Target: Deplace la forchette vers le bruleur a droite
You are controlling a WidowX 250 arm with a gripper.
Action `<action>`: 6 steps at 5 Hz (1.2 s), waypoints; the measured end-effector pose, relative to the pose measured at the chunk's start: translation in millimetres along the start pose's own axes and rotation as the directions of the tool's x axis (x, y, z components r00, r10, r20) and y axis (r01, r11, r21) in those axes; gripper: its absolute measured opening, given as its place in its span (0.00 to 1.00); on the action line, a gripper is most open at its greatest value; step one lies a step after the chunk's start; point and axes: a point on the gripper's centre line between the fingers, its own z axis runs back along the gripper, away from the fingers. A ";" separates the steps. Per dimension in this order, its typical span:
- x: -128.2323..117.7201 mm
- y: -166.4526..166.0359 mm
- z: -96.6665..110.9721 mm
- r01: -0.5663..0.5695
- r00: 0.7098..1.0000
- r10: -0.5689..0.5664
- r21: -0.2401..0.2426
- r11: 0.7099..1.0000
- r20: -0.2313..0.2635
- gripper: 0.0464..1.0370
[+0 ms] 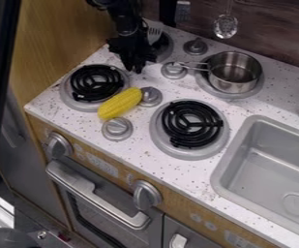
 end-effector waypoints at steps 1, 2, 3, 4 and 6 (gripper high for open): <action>-13.3 -11.1 37.0 0.023 0.999 -0.022 -0.012 1.000 0.045 0.20; -49.5 -23.3 62.6 0.014 0.999 -0.013 -0.020 1.000 0.041 0.20; -86.4 -46.2 73.5 0.042 0.999 -0.042 -0.035 0.999 0.010 0.20; -111.1 -84.6 72.4 0.130 0.991 -0.132 -0.062 0.990 -0.023 0.20; -123.5 -137.3 73.0 0.250 0.965 -0.254 -0.066 0.966 -0.058 0.20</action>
